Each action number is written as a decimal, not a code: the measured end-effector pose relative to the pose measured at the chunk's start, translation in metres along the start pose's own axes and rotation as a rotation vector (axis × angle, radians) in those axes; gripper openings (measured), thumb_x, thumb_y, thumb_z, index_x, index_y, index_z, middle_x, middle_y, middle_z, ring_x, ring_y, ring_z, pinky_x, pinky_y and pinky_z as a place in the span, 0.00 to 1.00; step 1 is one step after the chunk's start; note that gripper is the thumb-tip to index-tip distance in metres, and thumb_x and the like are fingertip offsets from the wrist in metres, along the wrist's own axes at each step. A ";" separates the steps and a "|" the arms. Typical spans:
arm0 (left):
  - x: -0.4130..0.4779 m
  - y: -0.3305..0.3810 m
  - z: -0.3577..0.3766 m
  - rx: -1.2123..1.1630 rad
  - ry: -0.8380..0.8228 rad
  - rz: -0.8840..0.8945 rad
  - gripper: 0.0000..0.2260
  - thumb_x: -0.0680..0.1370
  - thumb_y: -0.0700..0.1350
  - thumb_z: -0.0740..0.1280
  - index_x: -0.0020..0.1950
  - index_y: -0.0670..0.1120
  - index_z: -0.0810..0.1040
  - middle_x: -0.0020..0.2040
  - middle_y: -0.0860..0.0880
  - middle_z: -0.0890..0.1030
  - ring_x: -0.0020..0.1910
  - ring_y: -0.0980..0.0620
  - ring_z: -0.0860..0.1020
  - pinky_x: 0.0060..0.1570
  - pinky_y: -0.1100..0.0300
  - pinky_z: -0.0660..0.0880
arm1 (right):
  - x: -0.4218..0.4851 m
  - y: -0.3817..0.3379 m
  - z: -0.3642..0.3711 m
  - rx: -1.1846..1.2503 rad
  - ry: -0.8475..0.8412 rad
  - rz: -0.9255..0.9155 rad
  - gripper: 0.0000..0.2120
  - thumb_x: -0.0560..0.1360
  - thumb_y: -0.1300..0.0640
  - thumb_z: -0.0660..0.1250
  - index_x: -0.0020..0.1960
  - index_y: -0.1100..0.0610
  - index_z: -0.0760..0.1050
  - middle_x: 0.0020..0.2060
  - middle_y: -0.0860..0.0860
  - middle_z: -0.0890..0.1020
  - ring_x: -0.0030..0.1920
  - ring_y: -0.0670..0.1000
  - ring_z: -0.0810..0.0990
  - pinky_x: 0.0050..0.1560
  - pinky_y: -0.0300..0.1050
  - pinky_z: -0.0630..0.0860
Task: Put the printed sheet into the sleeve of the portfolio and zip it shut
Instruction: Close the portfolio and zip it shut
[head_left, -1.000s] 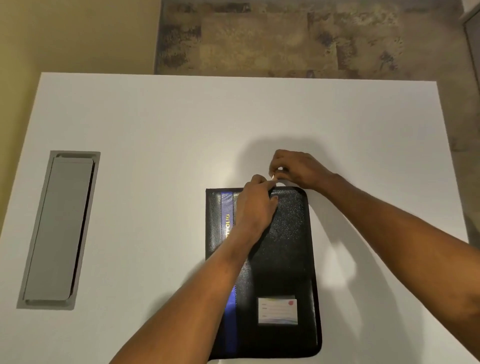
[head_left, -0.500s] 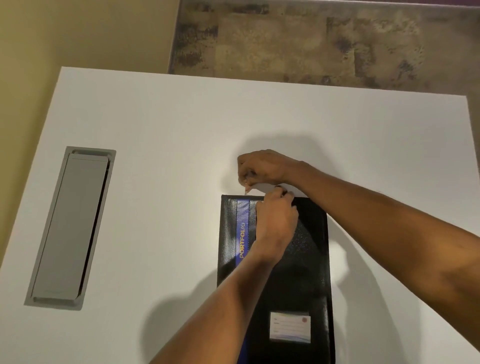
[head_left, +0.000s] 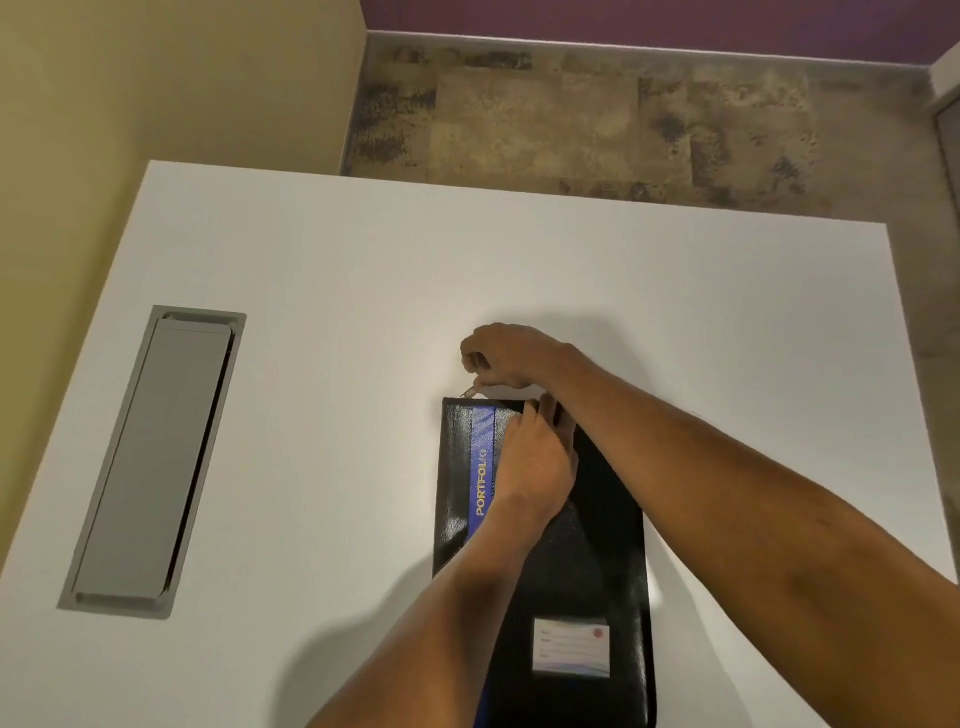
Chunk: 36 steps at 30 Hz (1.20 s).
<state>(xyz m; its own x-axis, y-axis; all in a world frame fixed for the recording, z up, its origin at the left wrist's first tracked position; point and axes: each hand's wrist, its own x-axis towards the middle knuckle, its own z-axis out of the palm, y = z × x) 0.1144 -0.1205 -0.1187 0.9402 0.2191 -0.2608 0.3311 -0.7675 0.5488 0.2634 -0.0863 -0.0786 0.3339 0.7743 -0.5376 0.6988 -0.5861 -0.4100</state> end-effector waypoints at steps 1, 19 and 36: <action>-0.007 -0.003 -0.001 0.083 0.002 0.044 0.20 0.82 0.46 0.66 0.73 0.45 0.72 0.72 0.43 0.71 0.64 0.43 0.74 0.64 0.46 0.75 | -0.009 0.004 0.001 0.059 0.038 0.043 0.09 0.80 0.53 0.69 0.58 0.55 0.79 0.55 0.50 0.80 0.57 0.55 0.80 0.58 0.53 0.77; -0.157 -0.044 -0.033 0.071 0.074 -0.331 0.27 0.83 0.52 0.63 0.81 0.48 0.63 0.82 0.45 0.62 0.77 0.41 0.64 0.71 0.40 0.67 | -0.247 -0.029 0.172 0.499 0.678 0.645 0.31 0.76 0.48 0.75 0.75 0.57 0.69 0.67 0.56 0.78 0.66 0.58 0.78 0.66 0.56 0.78; -0.204 -0.053 -0.015 -0.540 0.200 -0.663 0.11 0.74 0.41 0.74 0.52 0.38 0.76 0.48 0.36 0.82 0.45 0.37 0.80 0.49 0.42 0.80 | -0.287 -0.049 0.248 0.742 0.583 0.820 0.27 0.70 0.56 0.79 0.64 0.64 0.74 0.58 0.62 0.76 0.59 0.64 0.78 0.58 0.56 0.80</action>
<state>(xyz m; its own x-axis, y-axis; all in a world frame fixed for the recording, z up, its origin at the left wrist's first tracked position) -0.0936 -0.1158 -0.0825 0.5205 0.6590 -0.5429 0.7590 -0.0659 0.6477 -0.0232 -0.3392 -0.0868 0.8646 -0.0026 -0.5024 -0.3086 -0.7919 -0.5270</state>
